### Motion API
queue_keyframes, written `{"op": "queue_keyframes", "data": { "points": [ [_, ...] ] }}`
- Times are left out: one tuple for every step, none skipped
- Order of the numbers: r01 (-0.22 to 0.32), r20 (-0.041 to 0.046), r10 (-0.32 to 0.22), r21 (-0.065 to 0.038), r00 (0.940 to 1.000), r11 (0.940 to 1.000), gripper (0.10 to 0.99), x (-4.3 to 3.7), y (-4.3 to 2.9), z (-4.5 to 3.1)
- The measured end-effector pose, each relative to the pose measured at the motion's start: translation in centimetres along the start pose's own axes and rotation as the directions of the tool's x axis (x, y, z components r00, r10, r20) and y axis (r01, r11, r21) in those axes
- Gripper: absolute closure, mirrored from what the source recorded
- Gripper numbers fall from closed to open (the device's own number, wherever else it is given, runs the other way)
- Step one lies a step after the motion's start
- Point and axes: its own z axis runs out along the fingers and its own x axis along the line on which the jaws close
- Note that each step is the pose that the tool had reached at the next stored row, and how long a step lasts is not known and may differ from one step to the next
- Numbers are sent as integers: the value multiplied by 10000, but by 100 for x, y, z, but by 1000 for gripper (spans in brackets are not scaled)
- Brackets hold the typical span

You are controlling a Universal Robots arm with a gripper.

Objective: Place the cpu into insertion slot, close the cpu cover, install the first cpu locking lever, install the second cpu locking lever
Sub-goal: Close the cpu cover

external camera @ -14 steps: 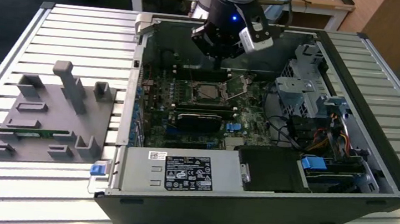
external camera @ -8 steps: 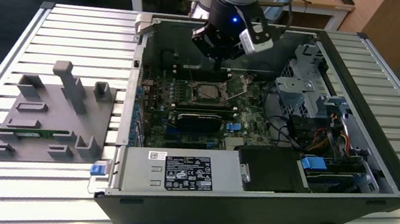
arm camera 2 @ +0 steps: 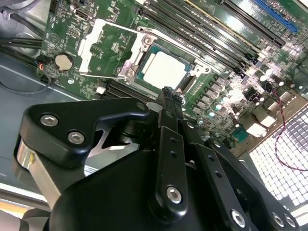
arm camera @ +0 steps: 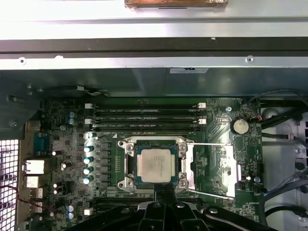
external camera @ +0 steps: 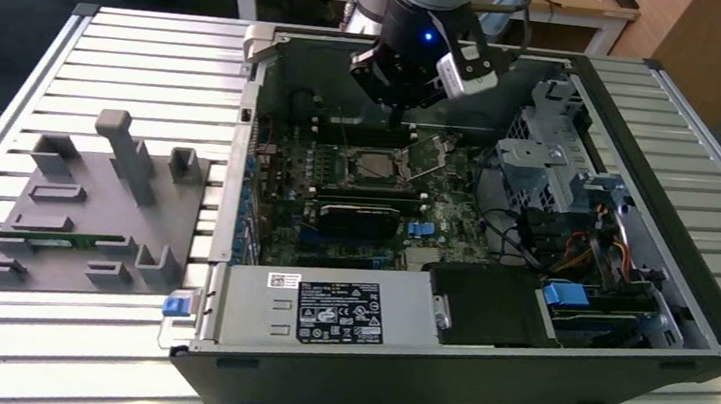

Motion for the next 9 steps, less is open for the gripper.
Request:
{"op": "queue_keyframes", "data": {
  "points": [
    [0, 0, 0, -1, 10000, 10000, 980, -9, 0, 0],
    [0, 0, 0, -1, 10000, 10000, 980, -21, 0, 0],
    [-1, 0, 1, -1, 10000, 10000, 980, -31, 1, 0],
    [0, 0, 0, 0, 10000, 10000, 980, -41, 1, 0],
    [0, 0, 0, 1, 10000, 10000, 980, -50, 1, 0],
    [0, 0, 0, 0, 10000, 10000, 980, -59, 1, 0],
    [0, 0, 0, 0, 10000, 10000, 980, -67, 2, 0],
    [0, 0, 0, 0, 10000, 10000, 980, -75, 2, 0],
    [0, 0, 0, 0, 10000, 10000, 980, -83, 2, 0]
  ]
}}
